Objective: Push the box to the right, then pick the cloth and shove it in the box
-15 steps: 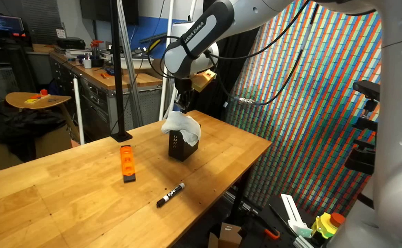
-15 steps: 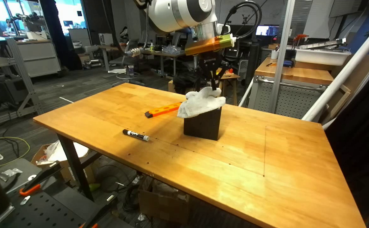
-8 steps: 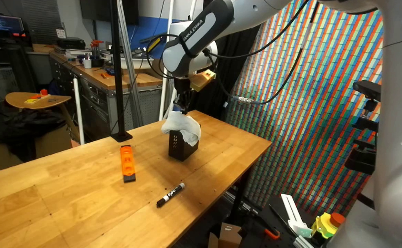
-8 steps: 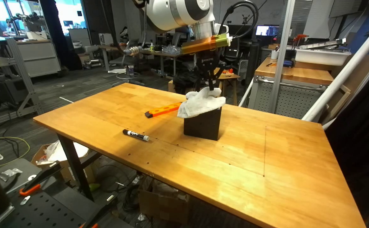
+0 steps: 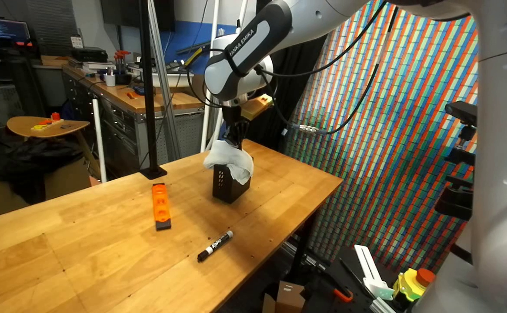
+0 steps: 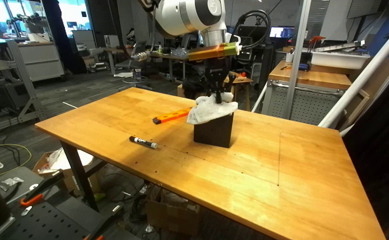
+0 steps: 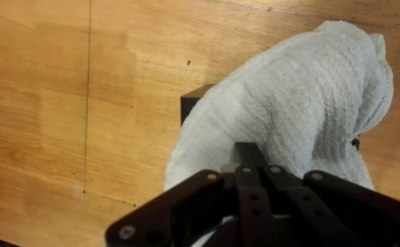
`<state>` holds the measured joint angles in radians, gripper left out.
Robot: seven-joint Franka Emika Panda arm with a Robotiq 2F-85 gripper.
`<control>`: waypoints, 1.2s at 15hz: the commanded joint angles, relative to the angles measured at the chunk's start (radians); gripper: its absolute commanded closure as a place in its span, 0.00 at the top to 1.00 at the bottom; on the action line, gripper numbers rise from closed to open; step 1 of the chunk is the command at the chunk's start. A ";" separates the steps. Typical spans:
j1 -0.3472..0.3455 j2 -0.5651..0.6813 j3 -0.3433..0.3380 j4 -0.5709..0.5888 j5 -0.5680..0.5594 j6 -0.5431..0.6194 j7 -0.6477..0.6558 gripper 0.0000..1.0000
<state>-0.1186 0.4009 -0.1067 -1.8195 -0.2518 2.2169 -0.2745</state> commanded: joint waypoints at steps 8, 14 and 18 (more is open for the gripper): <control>-0.043 0.096 0.032 0.110 0.129 -0.057 -0.045 0.00; -0.081 0.189 0.044 0.187 0.175 -0.077 -0.088 0.00; -0.101 0.242 0.049 0.246 0.185 -0.116 -0.107 0.00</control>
<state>-0.1911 0.5813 -0.0777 -1.6568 -0.0954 2.1443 -0.3451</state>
